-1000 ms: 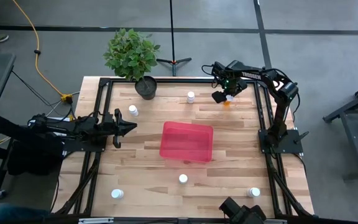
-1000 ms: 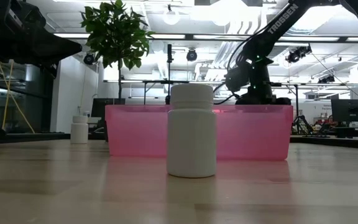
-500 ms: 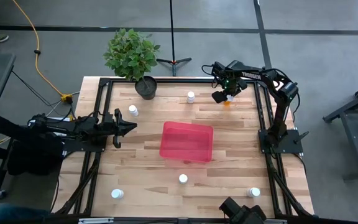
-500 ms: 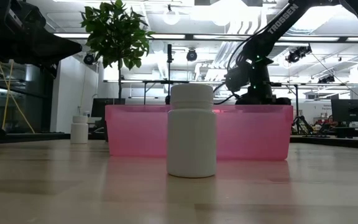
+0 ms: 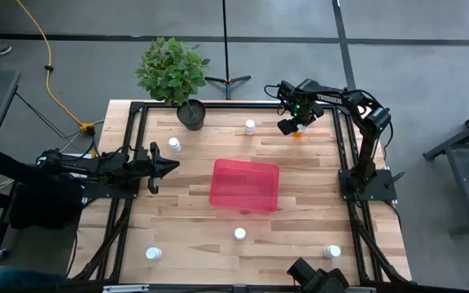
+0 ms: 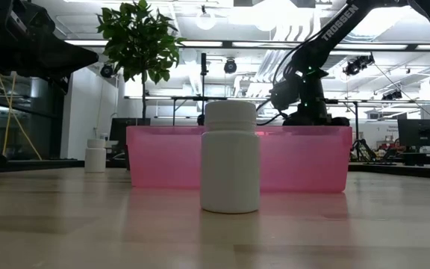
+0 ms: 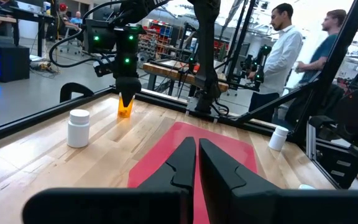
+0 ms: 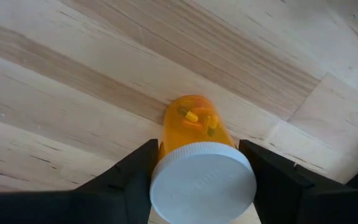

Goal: Pick and place pill bottles into a basket
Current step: Put the orange medicine bottle into the bin

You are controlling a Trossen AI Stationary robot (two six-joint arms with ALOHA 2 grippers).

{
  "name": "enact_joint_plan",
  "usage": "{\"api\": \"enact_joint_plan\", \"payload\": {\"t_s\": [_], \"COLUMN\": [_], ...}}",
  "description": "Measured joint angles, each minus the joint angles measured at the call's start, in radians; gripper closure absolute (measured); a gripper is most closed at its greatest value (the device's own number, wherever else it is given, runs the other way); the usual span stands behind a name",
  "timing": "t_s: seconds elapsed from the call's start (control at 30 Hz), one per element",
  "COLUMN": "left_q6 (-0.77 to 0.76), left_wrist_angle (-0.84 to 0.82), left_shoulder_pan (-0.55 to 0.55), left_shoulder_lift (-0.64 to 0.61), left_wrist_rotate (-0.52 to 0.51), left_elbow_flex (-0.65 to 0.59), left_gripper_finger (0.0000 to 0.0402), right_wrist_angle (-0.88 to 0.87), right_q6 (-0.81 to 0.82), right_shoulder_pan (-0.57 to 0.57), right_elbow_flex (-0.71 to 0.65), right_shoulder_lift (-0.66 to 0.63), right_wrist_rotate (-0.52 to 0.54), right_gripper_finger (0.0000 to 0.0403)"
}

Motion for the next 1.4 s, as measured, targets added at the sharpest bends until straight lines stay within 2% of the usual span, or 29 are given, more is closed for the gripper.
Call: {"api": "enact_joint_plan", "payload": {"t_s": [0.2,0.47,0.77,1.0,1.2,1.4], "left_q6": [0.0,0.0,0.0,0.0,0.0,0.0], "left_wrist_angle": [0.0,0.0,0.0,0.0,0.0,0.0], "left_shoulder_pan": [0.0,0.0,0.0,0.0,0.0,0.0], "left_shoulder_lift": [0.0,0.0,0.0,0.0,0.0,0.0], "left_wrist_rotate": [0.0,0.0,0.0,0.0,0.0,0.0], "left_elbow_flex": [0.0,0.0,0.0,0.0,0.0,0.0], "left_gripper_finger": [0.0344,0.0344,0.0344,0.0344,0.0344,0.0344], "right_wrist_angle": [0.0,-0.006,-0.021,-0.036,-0.042,-0.042], "right_q6": [0.001,0.001,0.001,0.001,0.001,0.001], "right_shoulder_pan": [0.0,0.0,0.0,0.0,0.0,0.0], "right_elbow_flex": [0.0,0.0,0.0,0.0,0.0,0.0], "right_shoulder_lift": [0.0,0.0,0.0,0.0,0.0,0.0], "right_wrist_rotate": [0.0,0.0,0.0,0.0,-0.01,-0.011], "right_gripper_finger": [0.0208,0.0185,0.0212,0.0181,0.0212,0.0209]}}
